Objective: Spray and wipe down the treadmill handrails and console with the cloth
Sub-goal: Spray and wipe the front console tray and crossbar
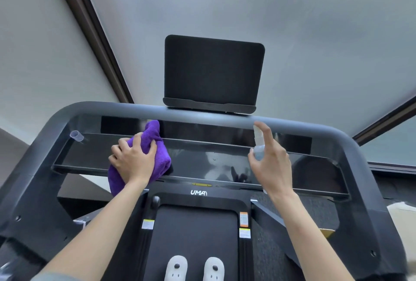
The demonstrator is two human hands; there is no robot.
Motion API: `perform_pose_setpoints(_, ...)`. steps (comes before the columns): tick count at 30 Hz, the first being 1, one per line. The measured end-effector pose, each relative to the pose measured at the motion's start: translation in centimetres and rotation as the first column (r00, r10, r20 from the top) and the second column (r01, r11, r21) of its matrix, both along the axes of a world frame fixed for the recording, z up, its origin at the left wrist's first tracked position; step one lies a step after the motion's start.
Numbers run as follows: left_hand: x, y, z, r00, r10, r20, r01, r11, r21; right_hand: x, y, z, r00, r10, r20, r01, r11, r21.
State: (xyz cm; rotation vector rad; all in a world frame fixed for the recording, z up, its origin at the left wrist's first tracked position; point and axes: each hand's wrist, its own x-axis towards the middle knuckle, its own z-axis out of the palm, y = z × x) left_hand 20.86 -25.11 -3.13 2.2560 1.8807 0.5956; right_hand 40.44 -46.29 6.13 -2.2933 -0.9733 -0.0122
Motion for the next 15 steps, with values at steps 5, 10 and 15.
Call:
perform_pose_setpoints(5,-0.1,0.0,0.1,1.000,-0.008,-0.005,0.008,1.000,-0.018,-1.6,0.6,-0.6,1.000,0.011,0.014,-0.011,1.000,-0.003)
perform_pose_setpoints(10,-0.3,0.1,0.0,1.000,-0.029,0.013,0.029,1.000,-0.005,-2.3,1.1,-0.9,0.997,-0.068,-0.035,0.070,0.995,0.068)
perform_pose_setpoints(15,-0.4,0.0,0.0,0.999,-0.045,0.019,0.045,0.999,-0.007,-2.5,1.0,-0.8,0.993,-0.117,0.005,0.116,0.988,0.102)
